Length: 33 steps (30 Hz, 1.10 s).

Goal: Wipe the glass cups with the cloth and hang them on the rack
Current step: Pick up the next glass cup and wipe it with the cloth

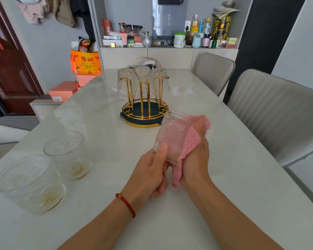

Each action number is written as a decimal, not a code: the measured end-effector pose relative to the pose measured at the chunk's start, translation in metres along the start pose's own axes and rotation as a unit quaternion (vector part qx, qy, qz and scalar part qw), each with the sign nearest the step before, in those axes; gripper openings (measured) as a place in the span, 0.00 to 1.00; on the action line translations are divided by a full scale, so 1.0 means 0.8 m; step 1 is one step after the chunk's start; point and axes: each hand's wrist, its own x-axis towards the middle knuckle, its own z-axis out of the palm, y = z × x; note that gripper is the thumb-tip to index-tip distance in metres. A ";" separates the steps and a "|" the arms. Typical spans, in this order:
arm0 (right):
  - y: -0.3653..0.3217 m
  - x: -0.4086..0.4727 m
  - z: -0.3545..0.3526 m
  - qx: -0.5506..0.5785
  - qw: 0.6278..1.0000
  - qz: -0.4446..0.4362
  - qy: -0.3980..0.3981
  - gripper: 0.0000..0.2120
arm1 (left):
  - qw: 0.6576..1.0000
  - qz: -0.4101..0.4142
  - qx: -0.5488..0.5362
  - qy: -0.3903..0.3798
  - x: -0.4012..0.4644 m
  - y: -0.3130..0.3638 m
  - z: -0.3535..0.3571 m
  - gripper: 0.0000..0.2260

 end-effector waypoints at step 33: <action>0.004 0.018 -0.032 -0.078 0.992 0.101 0.008 0.10 | 0.955 -0.175 -0.214 -0.111 -0.015 0.009 0.012 0.30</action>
